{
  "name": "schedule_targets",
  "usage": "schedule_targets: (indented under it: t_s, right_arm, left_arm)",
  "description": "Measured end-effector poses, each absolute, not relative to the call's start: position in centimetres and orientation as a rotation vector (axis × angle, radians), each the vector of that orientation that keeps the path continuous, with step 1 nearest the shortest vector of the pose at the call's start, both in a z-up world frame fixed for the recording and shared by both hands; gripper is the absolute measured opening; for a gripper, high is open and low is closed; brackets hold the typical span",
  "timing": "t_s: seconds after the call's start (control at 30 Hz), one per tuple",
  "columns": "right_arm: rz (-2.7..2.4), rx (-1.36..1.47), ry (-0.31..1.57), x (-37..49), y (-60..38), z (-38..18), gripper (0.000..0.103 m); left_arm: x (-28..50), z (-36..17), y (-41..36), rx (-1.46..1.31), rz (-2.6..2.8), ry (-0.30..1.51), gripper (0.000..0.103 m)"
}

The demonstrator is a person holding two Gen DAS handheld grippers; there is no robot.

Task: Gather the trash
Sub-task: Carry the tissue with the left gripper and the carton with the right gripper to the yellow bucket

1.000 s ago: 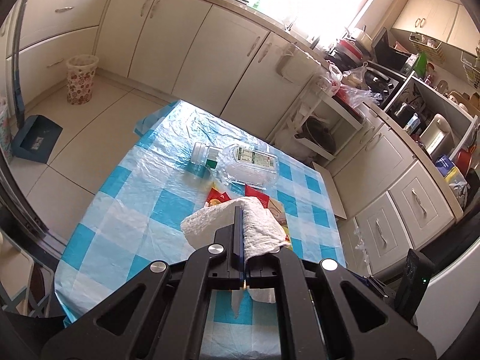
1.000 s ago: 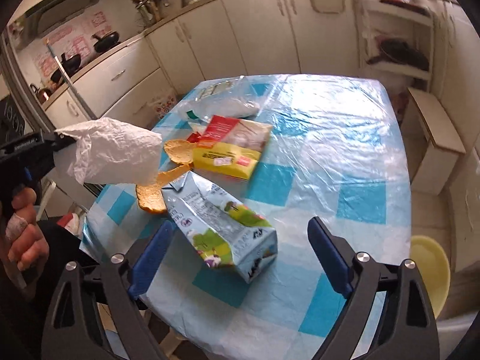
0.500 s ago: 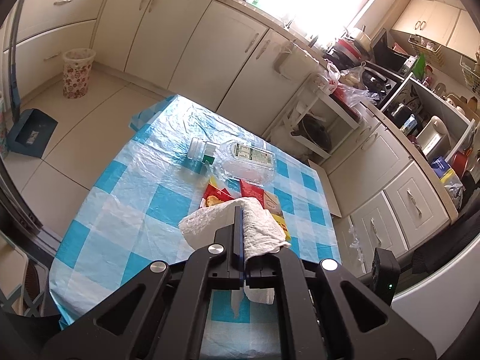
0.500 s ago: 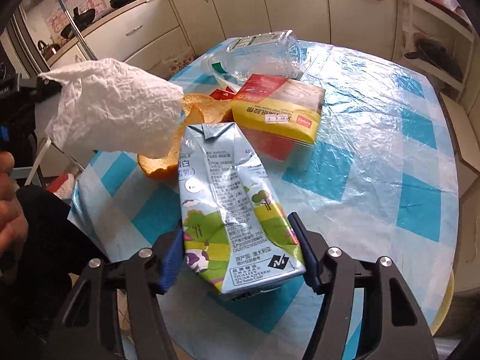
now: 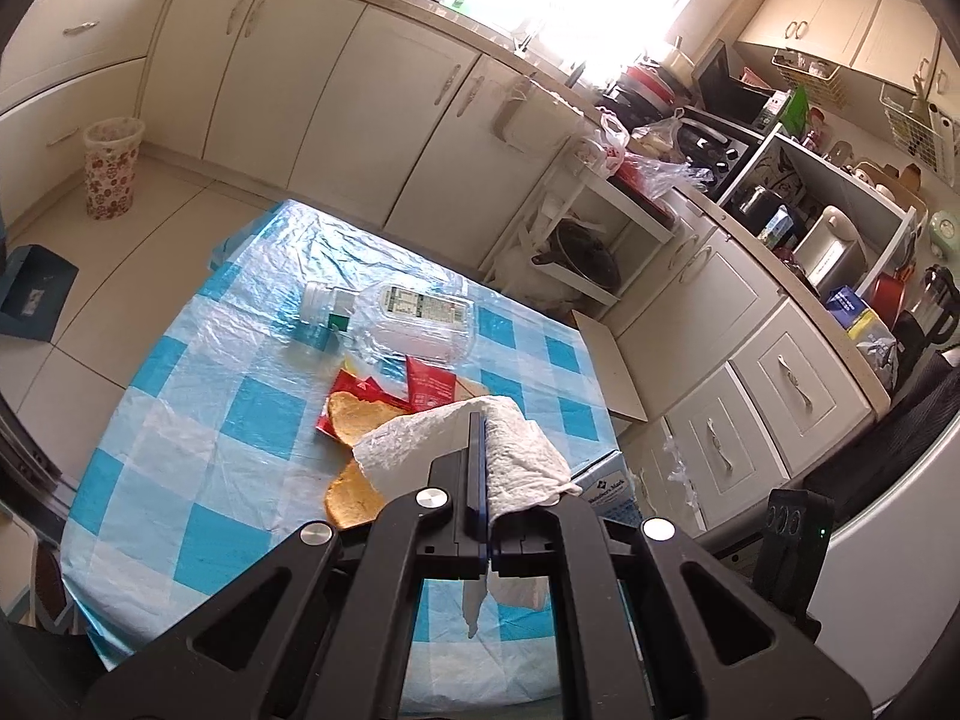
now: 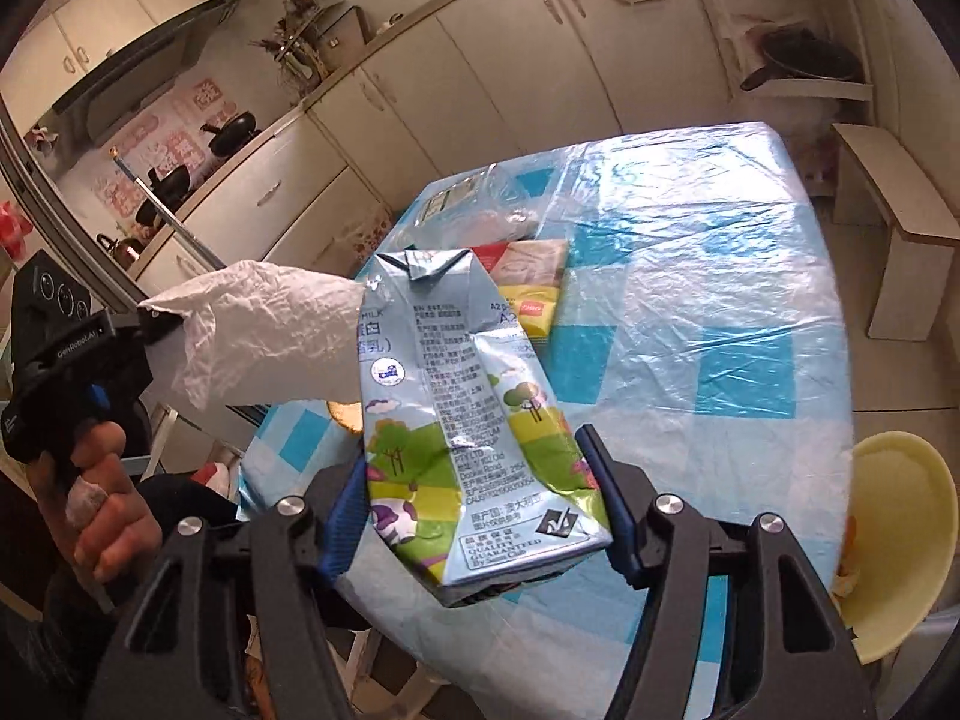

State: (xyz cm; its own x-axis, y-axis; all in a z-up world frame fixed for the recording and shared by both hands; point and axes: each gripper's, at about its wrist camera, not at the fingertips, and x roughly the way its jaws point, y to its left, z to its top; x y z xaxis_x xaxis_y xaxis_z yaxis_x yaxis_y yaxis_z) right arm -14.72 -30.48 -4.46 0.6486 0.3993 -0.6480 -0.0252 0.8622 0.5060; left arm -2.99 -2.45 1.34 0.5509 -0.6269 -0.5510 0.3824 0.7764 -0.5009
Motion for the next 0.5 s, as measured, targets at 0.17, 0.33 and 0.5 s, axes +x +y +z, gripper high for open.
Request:
schedule_targets:
  t_s: [0.17,0.33,0.5]
  right_arm:
    - [0.110,0.582,0.791,-17.8,-36.0,-4.9,0.063]
    - [-0.121,0.719,0.768,-21.9,-42.7,-6.4,0.063]
    - [-0.316,0.889,0.813,-24.9,-47.3,-10.1,0.063]
  left_arm:
    - [-4.4,2.3,-6.1,-0.308,-0.682,0.789,0.001]
    - [-6.3,2.5,-11.6,-0.258,-0.775,0.811,0.001]
    - [-8.8,2.1,-18.2,-0.198,-0.872,0.845,0.001]
